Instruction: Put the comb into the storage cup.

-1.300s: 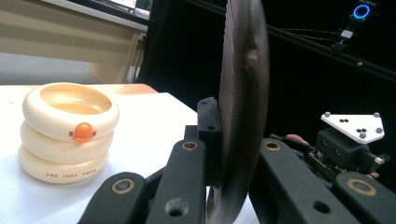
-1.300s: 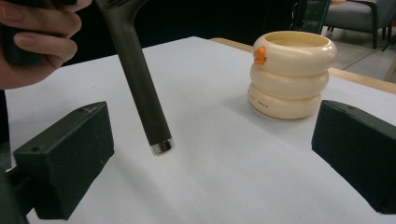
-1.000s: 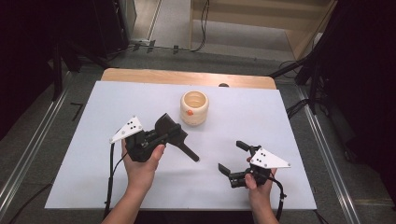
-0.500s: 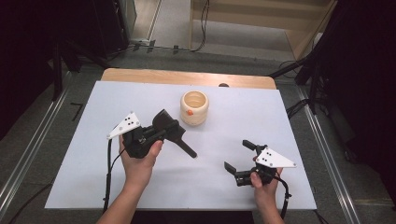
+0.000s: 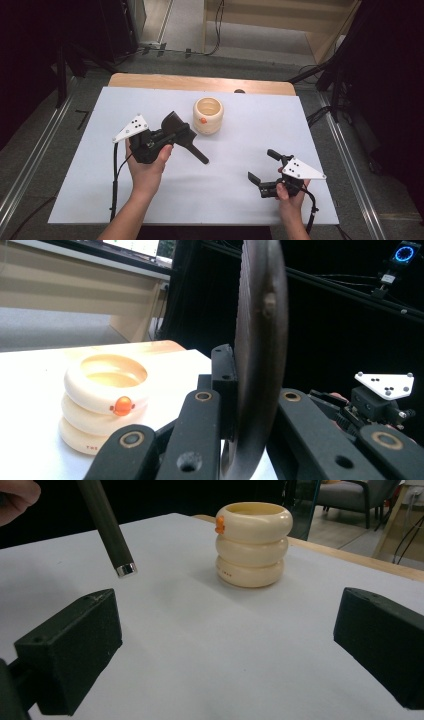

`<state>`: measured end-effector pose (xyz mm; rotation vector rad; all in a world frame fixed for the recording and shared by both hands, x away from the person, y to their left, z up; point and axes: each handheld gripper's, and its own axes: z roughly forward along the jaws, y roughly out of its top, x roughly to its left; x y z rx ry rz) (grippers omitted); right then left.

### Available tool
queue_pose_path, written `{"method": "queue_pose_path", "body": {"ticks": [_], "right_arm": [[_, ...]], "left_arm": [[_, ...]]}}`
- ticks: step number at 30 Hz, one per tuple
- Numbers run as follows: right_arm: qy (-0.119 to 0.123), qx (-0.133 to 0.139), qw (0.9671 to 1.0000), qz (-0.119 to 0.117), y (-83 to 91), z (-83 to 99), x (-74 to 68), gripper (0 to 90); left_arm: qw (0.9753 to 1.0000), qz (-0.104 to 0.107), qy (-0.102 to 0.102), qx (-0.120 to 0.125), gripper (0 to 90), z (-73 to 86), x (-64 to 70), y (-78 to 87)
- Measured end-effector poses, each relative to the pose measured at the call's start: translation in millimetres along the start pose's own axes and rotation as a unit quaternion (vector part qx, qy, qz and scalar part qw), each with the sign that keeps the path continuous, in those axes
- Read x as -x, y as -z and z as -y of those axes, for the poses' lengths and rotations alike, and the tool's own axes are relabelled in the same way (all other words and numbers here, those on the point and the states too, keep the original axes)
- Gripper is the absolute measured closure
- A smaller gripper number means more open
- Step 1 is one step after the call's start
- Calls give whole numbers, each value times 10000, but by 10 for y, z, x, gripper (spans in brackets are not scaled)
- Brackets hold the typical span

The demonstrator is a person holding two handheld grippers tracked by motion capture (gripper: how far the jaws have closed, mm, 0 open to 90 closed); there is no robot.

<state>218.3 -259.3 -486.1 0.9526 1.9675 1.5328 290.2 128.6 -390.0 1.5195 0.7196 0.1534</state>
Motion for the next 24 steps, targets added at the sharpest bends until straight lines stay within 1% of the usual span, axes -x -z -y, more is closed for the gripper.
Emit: {"method": "queue_pose_path", "body": {"ticks": [1,4,7,10,15,20,21,24], "right_arm": [[10,23,10000,3,9,5,15,0],[-44,32,10000,61,40,22,45,0],[-43,33,9999,95,71,37,70,0],[9,18,9998,179,103,53,91,0],[-153,68,9995,272,182,93,165,0],[-178,90,9992,357,258,119,227,0],[-190,83,9991,367,270,126,237,0],[-202,65,9989,418,288,146,270,0]], "left_arm": [[10000,-6,-31,-7,863,-11,-6,1],[10000,-30,-41,12,862,-40,-19,0],[10000,-47,-41,25,863,-60,-35,-3],[10000,-63,-43,39,863,-68,-43,-9],[9999,-79,-60,29,863,-92,-64,-23],[9999,-109,-45,51,863,-121,-92,-30],[9999,-112,-69,29,862,-127,-101,-28],[9999,-141,-40,50,863,-143,-122,-39]]}}
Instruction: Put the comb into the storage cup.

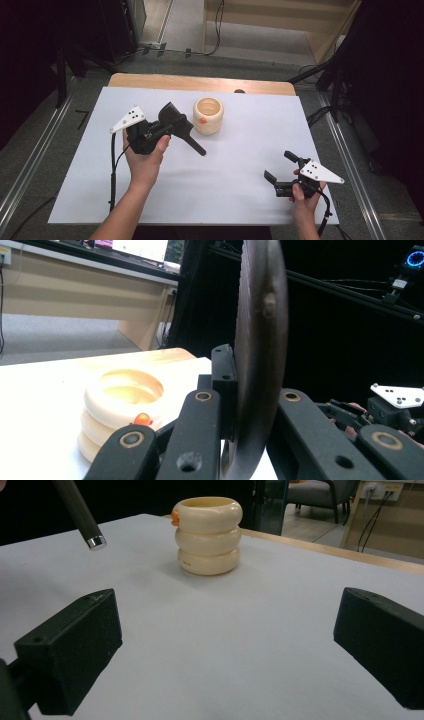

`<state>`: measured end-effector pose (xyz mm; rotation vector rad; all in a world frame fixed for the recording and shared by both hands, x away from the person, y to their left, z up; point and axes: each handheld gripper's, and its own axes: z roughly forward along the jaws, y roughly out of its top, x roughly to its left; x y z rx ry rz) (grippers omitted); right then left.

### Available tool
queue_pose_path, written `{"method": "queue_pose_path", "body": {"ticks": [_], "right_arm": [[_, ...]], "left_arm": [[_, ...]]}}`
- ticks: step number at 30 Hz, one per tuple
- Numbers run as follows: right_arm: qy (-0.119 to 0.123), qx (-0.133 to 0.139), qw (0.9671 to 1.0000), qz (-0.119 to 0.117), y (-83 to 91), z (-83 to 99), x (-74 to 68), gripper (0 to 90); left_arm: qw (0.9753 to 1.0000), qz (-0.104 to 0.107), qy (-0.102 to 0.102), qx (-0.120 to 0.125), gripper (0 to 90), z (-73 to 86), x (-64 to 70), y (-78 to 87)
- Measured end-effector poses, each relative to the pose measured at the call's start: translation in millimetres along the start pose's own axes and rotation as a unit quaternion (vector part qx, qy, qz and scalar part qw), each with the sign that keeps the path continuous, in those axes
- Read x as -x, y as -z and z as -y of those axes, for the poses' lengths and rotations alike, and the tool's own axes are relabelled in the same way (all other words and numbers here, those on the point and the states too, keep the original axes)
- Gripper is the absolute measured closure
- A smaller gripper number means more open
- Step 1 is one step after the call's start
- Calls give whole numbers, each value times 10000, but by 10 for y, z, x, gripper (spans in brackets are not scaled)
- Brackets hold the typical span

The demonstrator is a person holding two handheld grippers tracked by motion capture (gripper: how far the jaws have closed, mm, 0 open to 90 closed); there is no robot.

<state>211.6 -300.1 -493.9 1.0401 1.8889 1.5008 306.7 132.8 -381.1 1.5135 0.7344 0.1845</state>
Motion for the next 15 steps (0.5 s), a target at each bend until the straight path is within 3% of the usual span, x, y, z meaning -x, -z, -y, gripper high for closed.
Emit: {"method": "queue_pose_path", "body": {"ticks": [15], "right_arm": [[-52,-17,10000,57,12,51,59,0]], "left_arm": [[9999,-89,-95,12,862,-148,-51,-103]]}}
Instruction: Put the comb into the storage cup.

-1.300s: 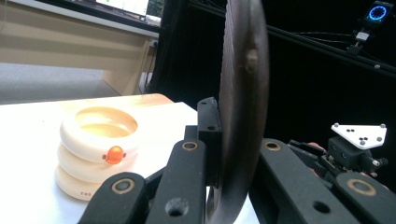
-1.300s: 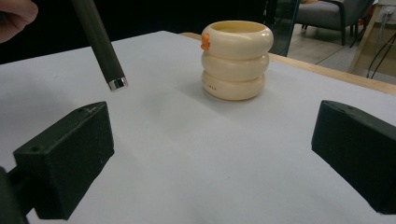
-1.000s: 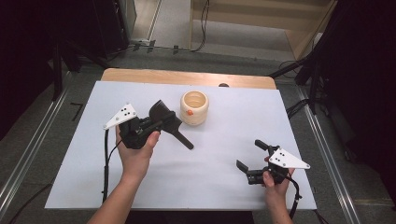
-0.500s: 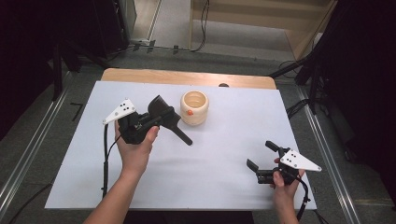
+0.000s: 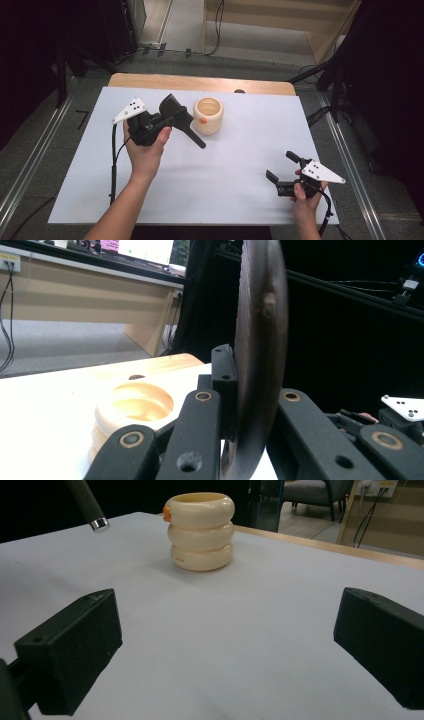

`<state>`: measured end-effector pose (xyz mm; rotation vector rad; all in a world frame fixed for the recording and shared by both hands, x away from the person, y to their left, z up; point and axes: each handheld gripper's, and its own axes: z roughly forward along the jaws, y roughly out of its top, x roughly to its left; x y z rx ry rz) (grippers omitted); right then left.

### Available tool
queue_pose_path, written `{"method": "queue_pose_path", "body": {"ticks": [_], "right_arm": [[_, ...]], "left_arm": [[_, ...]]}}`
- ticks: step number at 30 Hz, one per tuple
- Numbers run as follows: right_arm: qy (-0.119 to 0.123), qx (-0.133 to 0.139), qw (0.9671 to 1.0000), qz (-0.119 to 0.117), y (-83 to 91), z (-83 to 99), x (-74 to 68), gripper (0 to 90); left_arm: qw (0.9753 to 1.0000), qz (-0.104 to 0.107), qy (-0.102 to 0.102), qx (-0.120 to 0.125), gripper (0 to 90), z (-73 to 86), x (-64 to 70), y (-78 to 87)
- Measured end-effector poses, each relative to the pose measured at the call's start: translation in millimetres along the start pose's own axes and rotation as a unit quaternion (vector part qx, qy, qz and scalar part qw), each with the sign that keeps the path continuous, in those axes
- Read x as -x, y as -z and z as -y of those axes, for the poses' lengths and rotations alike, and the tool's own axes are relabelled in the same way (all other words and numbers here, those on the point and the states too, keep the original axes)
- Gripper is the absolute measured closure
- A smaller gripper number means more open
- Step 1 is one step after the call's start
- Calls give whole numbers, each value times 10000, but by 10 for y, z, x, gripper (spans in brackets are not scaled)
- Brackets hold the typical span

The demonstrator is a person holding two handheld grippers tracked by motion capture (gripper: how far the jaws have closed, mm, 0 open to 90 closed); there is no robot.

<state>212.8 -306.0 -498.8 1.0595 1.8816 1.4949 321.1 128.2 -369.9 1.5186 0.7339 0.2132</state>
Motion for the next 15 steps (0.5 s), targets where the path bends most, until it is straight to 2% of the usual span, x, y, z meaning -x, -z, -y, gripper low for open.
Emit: {"method": "queue_pose_path", "body": {"ticks": [15], "right_arm": [[-69,41,10000,9,6,11,19,0]], "left_arm": [[10000,-76,-29,39,863,-110,-55,-107]]}}
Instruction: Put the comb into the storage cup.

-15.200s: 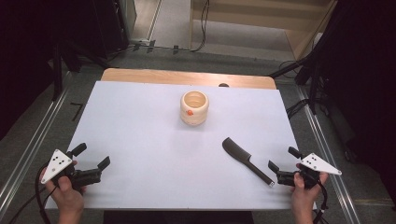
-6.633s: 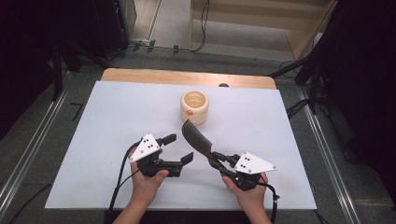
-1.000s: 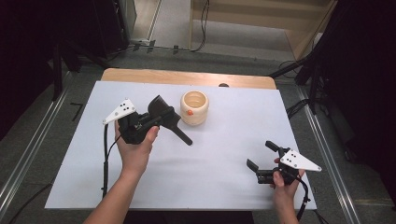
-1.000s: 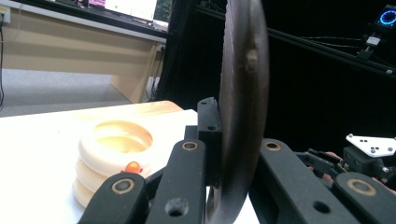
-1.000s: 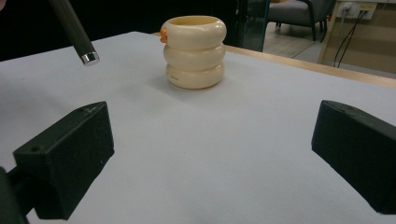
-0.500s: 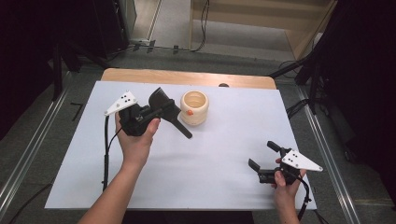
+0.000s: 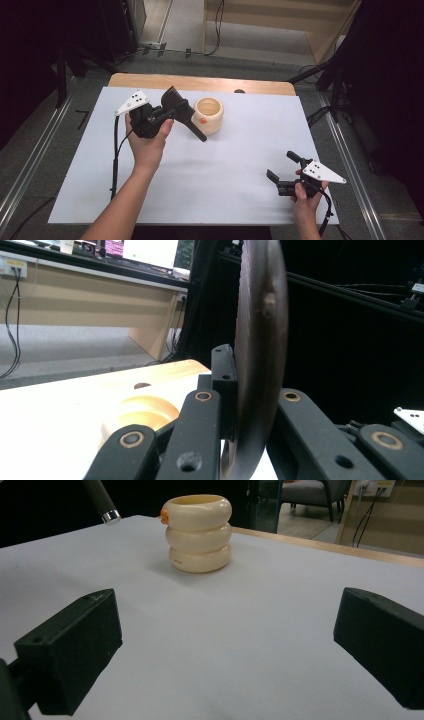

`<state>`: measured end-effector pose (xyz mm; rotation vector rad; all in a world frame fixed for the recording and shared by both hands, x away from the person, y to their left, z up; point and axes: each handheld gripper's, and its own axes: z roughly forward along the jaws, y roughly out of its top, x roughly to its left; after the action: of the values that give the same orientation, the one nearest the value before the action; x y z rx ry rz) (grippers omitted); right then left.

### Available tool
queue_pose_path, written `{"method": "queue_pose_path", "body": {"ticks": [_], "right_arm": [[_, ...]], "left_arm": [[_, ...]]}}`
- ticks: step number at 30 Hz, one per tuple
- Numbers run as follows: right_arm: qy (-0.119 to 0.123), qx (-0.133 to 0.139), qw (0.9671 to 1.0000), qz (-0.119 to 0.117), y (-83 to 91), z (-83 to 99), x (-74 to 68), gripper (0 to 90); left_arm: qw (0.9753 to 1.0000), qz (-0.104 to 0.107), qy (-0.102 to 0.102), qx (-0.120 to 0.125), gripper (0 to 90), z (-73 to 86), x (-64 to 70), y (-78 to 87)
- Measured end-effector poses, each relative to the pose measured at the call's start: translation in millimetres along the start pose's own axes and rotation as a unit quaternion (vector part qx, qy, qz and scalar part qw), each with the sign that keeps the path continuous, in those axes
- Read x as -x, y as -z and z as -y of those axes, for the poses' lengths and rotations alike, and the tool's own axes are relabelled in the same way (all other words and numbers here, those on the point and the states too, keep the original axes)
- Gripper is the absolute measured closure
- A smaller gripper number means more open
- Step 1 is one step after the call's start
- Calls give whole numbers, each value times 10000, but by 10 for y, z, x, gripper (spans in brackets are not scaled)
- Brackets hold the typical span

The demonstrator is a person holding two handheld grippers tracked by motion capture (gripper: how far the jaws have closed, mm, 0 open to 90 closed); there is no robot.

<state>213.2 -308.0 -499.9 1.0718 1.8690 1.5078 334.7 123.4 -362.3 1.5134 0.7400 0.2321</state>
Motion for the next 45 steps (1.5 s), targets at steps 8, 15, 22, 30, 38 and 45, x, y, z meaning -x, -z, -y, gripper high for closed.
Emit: {"method": "queue_pose_path", "body": {"ticks": [8,15,22,30,38,45], "right_arm": [[0,-4,10000,12,-5,0,1,0],[-6,-9,10000,14,-11,3,3,0],[-10,-6,10000,11,-12,4,5,0],[-10,-4,10000,4,-18,7,9,0],[-19,8,10000,2,-17,8,10,0],[-21,3,10000,-31,-23,8,-1,0]], "left_arm": [[10000,-16,-48,-2,862,-80,-25,-56],[10000,-7,-66,6,863,-146,-36,-141],[10000,-43,-72,-15,863,-187,-81,-205],[10000,-39,-69,18,863,-265,-121,-297],[10000,-54,-81,17,863,-306,-157,-379],[10000,-74,-59,-27,863,-339,-202,-460]]}}
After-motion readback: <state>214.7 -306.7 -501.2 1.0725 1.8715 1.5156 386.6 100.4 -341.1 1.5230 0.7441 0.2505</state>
